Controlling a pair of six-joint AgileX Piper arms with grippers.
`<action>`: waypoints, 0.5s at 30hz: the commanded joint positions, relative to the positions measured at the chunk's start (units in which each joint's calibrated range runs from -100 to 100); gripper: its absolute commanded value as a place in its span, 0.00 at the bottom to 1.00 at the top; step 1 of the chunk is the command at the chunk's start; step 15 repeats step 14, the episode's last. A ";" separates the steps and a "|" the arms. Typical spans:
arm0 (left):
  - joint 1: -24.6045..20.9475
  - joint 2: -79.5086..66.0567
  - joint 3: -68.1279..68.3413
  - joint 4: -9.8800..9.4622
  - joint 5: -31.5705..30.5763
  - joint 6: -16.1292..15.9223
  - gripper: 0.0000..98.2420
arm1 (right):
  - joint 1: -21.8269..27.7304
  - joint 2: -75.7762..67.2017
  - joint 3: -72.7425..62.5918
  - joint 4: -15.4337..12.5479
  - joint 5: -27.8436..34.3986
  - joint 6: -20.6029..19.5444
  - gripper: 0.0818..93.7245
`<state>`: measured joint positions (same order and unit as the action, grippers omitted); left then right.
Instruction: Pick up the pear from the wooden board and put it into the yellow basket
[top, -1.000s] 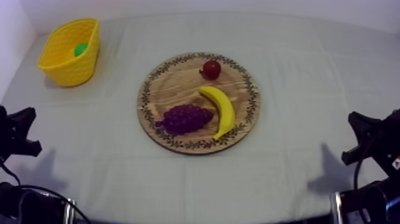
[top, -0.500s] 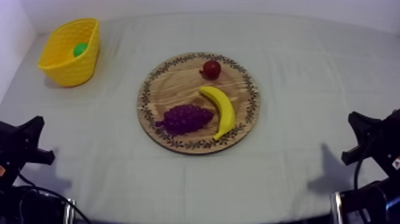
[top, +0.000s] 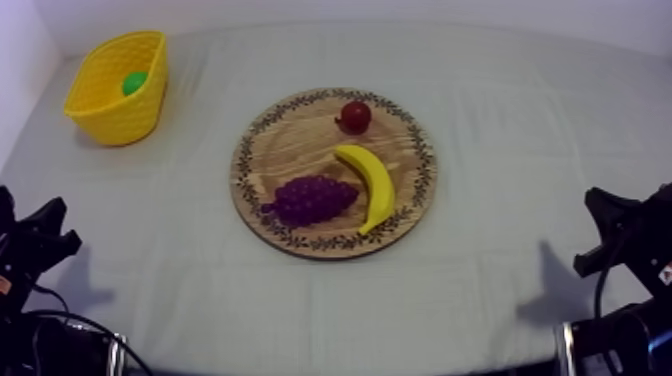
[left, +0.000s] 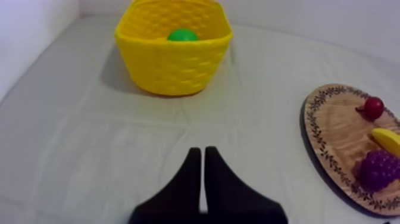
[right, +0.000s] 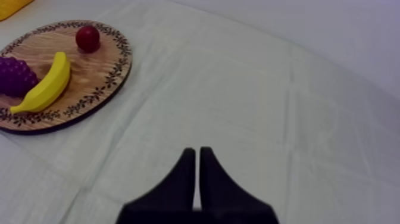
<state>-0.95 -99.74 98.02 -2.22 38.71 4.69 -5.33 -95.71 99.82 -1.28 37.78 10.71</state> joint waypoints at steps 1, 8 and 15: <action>-0.04 0.00 0.81 0.04 -2.81 1.13 0.00 | -0.03 -0.04 -0.05 -0.01 0.04 0.01 0.00; -0.10 0.00 1.48 0.05 -5.04 2.61 0.00 | -0.03 -0.04 -0.05 -0.01 0.04 0.01 0.00; -0.10 0.00 1.53 0.05 -5.22 2.75 0.00 | -0.03 -0.04 -0.05 -0.01 0.04 0.01 0.00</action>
